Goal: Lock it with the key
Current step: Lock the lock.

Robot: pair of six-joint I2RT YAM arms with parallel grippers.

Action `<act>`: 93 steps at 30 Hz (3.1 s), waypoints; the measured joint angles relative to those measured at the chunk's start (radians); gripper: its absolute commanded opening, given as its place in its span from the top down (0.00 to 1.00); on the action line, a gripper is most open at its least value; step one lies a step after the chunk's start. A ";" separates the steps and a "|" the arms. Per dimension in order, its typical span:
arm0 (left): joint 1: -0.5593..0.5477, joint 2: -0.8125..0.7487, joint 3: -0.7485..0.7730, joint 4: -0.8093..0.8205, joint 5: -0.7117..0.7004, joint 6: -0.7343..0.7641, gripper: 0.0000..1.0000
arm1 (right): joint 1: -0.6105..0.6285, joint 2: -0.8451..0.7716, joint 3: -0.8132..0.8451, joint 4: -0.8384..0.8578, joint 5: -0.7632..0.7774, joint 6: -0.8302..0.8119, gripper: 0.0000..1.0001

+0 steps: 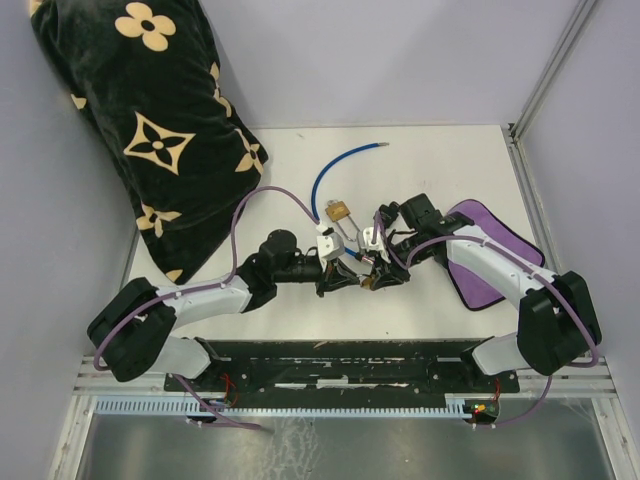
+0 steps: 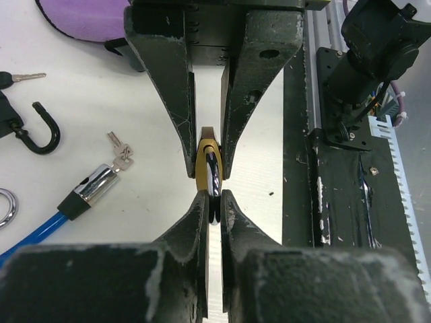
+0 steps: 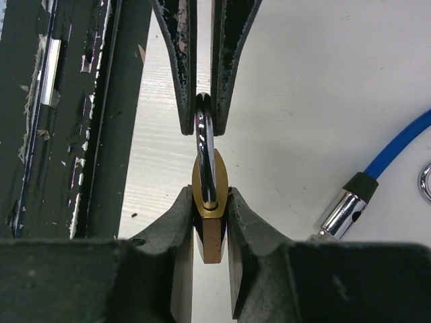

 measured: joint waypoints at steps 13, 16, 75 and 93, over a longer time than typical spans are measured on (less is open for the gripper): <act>-0.018 0.014 -0.013 0.026 -0.008 -0.091 0.78 | 0.000 -0.009 -0.037 0.029 0.000 -0.029 0.98; -0.018 0.014 -0.013 0.033 -0.011 -0.097 0.78 | 0.000 -0.009 -0.037 0.031 0.000 -0.035 0.98; -0.058 -0.104 -0.063 0.195 -0.090 -0.187 0.86 | 0.005 -0.022 0.270 -0.426 0.038 -0.074 0.98; -0.031 -0.160 0.127 -0.196 -0.029 -0.188 0.44 | 0.008 -0.029 0.352 -0.549 -0.006 -0.073 0.98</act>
